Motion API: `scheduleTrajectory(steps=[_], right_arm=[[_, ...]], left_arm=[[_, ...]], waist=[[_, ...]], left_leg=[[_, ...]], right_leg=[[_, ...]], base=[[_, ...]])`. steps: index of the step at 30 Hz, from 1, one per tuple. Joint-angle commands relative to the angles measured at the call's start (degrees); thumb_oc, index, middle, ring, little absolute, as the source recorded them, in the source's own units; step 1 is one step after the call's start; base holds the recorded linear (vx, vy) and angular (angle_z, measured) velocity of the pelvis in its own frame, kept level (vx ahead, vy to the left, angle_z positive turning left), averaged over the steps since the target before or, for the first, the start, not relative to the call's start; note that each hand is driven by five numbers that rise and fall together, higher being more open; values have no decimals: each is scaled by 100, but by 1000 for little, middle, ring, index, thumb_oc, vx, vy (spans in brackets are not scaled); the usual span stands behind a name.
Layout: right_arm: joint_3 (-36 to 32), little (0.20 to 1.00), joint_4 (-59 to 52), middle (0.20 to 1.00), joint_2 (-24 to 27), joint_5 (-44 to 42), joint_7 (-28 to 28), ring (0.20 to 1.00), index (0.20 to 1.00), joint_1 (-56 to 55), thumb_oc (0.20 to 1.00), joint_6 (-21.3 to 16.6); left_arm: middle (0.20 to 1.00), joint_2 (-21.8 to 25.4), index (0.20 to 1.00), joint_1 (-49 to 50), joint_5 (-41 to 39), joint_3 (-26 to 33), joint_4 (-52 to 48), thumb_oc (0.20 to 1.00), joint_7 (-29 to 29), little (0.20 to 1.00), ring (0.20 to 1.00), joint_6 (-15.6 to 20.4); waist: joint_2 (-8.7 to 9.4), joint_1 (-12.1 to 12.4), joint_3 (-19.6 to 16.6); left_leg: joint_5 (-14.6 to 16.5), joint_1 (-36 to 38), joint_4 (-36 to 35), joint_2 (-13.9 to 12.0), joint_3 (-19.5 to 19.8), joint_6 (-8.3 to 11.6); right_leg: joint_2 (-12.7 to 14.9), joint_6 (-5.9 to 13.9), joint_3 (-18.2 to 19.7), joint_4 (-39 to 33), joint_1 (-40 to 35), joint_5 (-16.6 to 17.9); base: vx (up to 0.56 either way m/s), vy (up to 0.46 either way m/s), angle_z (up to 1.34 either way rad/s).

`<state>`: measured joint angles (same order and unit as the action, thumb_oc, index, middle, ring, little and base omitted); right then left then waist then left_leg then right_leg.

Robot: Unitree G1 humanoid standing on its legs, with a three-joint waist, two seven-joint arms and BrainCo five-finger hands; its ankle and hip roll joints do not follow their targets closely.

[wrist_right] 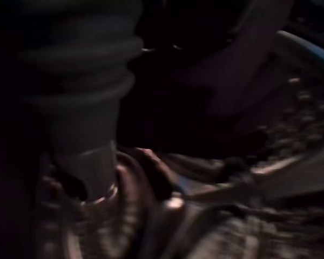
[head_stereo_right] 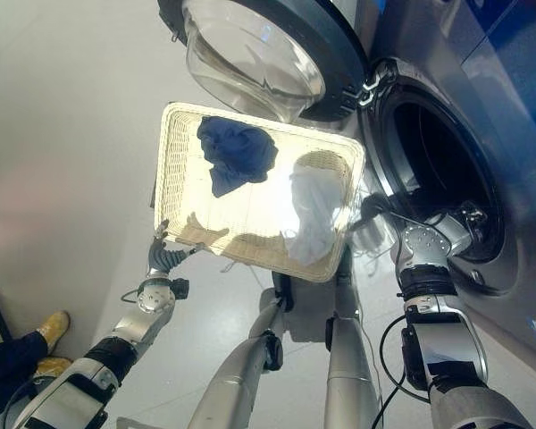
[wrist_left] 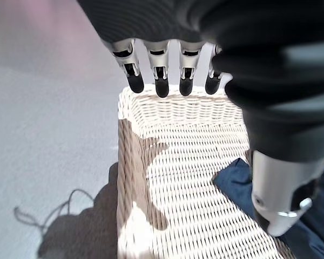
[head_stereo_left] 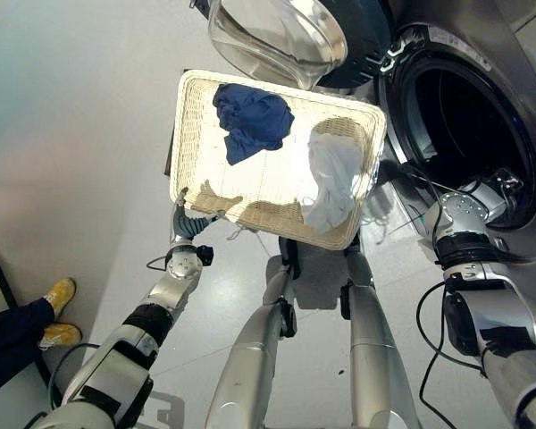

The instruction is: Put the clothes into the washing machine.

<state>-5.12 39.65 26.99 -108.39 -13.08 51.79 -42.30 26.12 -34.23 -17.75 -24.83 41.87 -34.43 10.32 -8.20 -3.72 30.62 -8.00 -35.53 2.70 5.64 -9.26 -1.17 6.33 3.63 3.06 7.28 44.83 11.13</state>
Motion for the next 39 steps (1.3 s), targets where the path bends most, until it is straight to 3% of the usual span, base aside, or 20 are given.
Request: scheduleTrajectory(steps=[1,2,3,4,5,10,12,14,22,25,28,31,34,36,37,38,39], right_arm=[[164,1000,401,1000,1006,812,243,1000,1000,-7,1000,2318],[464,1000,689,1000,743,1462,560,1000,1000,-222,1000,2932],[464,1000,689,1000,743,1462,560,1000,1000,-222,1000,2932],[739,1000,1095,1000,537,2170,883,1000,1000,-383,1000,3187],[809,1000,1319,1000,498,2329,1033,1000,1000,-384,1000,3317],[889,1000,1727,1000,453,2683,1332,1000,1000,-412,1000,3356],[1107,1000,1840,1000,105,3074,1670,1000,1000,-802,1000,3113],[1192,1000,1655,1000,-57,3085,1780,1000,1000,-1011,1000,2969],[1686,1000,694,1000,-497,3036,1830,1000,1000,-1649,1000,2489],[1799,1000,496,1000,-547,3022,1871,1000,1000,-1747,1000,2416],[2002,1000,109,1000,-567,3000,1882,1000,1000,-1969,1000,2310],[2080,1000,-94,1000,-550,2974,1840,1000,1000,-2022,1000,2286],[2242,1000,-543,1000,-468,2971,1784,1000,1000,-2178,1000,2299],[2269,1000,-685,1000,-439,3001,1739,1000,1000,-2230,1000,2317],[2293,1000,-784,1000,-381,2980,1749,1000,1000,-2279,1000,2349],[2317,1000,-899,1000,-344,2964,1743,1000,1000,-2327,1000,2359],[2325,1000,-969,1000,-331,2979,1787,1000,1000,-2388,1000,2365]], left_arm=[[1000,153,1000,-291,167,288,146,1000,-437,1000,1000,111],[1000,202,1000,-493,283,304,173,1000,-472,1000,1000,65],[1000,202,1000,-493,283,304,173,1000,-472,1000,1000,65],[1000,266,1000,-745,409,289,252,1000,-463,1000,1000,6],[1000,298,1000,-864,463,293,292,1000,-448,1000,1000,-28],[1000,335,1000,-1033,504,259,407,1000,-395,1000,1000,-65],[1000,528,1000,-1667,672,143,642,1000,-266,1000,1000,-560],[1000,589,1000,-1943,714,62,826,1000,-217,1000,1000,-830],[1000,840,1000,-2770,469,-42,1594,1000,-109,1000,1000,-1397],[1000,889,1000,-2998,293,-24,1919,1000,-108,1000,1000,-1564],[1000,933,1000,-3220,102,-76,2439,1000,-151,1000,1000,-1936],[1000,972,1000,-3292,116,-71,2576,1000,-170,1000,1000,-2026],[1000,1101,1000,-3475,381,-225,2877,1000,-76,1000,1000,-2528],[661,1154,661,-3513,471,-318,2897,661,-57,661,661,-2616],[376,1198,376,-3535,514,-367,2909,376,-61,376,376,-2637],[200,1230,200,-3562,519,-402,2899,200,-78,200,200,-2653],[200,1258,200,-3582,427,-435,2899,200,-101,200,200,-2620]], waist=[[-300,-146,-83],[-251,-130,-83],[-251,-130,-83],[-196,-126,-83],[-179,-118,-83],[-147,-125,-83],[28,-231,-83],[129,-322,-83],[535,-665,-83],[620,-764,-83],[728,-879,-83],[762,-913,-83],[868,-1031,-83],[900,-1061,-83],[932,-1090,-83],[956,-1113,-83],[973,-1133,-83]], left_leg=[[189,-349,601,-236,179,478],[186,-427,621,-252,182,500],[186,-427,621,-252,182,500],[191,-497,666,-269,170,509],[160,-577,691,-275,163,506],[218,-566,731,-279,161,507],[264,-741,875,-309,99,473],[304,-839,975,-329,42,464],[674,-1278,1630,-383,-121,394],[811,-1404,1844,-404,-184,370],[1224,-1512,2288,-462,-183,372],[1290,-1615,2389,-477,-197,363],[1452,-1891,2669,-496,-222,363],[1498,-1956,2733,-496,-218,359],[1537,-2002,2778,-495,-220,353],[1577,-2058,2836,-492,-218,344],[1604,-2090,2876,-488,-221,338]], right_leg=[[-596,-57,-543,1049,-45,-1048],[-600,-67,-562,1067,9,-1046],[-600,-67,-562,1067,9,-1046],[-614,-91,-578,1104,64,-1053],[-623,-101,-584,1108,136,-1006],[-621,-105,-594,1132,115,-1058],[-662,-115,-580,1140,243,-1001],[-668,-111,-558,1137,328,-961],[-597,-74,-455,1042,706,-763],[-576,-63,-421,1050,823,-740],[-577,-13,-344,1179,912,-893],[-576,-8,-315,1201,1011,-889],[-564,7,-233,1187,1273,-793],[-566,13,-204,1163,1334,-751],[-563,15,-182,1143,1383,-724],[-577,16,-148,1150,1442,-706],[-593,18,-123,1159,1475,-699]], base=[[-3,-58,-9],[-3,-58,-9],[-24,-67,-9],[-28,-30,-7],[-13,-29,-9],[-3,9,-4],[-34,76,-8],[-32,80,6],[-13,87,-7],[13,100,-9],[40,150,-14],[9,82,-9],[12,135,-1],[12,108,-4],[14,87,-8],[20,118,-9],[15,75,-6]])
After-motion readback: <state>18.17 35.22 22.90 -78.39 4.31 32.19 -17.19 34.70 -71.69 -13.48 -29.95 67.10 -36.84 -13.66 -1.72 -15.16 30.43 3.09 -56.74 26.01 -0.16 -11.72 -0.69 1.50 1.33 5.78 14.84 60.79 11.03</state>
